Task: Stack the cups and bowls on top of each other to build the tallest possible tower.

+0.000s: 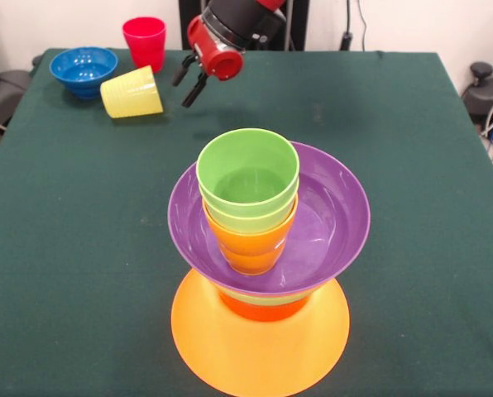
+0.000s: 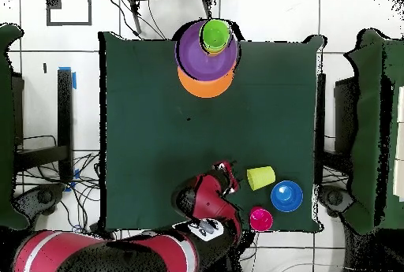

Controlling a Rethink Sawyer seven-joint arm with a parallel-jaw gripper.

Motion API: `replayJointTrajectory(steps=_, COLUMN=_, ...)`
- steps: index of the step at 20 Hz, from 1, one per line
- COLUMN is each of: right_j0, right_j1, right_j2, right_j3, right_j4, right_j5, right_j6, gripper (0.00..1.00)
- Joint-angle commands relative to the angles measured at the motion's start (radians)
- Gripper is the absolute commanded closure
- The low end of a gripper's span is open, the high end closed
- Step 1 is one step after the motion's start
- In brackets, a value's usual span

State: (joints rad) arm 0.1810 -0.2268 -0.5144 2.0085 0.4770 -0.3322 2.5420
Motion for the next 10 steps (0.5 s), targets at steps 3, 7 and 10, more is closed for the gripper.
replayJointTrajectory(steps=3, right_j0=-0.062, right_j1=0.089, right_j2=0.158, right_j3=-0.045, right_j4=0.023, right_j5=-0.106, right_j6=0.224, gripper=0.0)
replayJointTrajectory(steps=7, right_j0=-0.056, right_j1=0.101, right_j2=0.147, right_j3=-0.056, right_j4=0.054, right_j5=-0.13, right_j6=0.214, gripper=0.0)
replayJointTrajectory(steps=10, right_j0=-0.057, right_j1=0.102, right_j2=0.145, right_j3=-0.058, right_j4=0.067, right_j5=-0.143, right_j6=0.206, gripper=0.0)
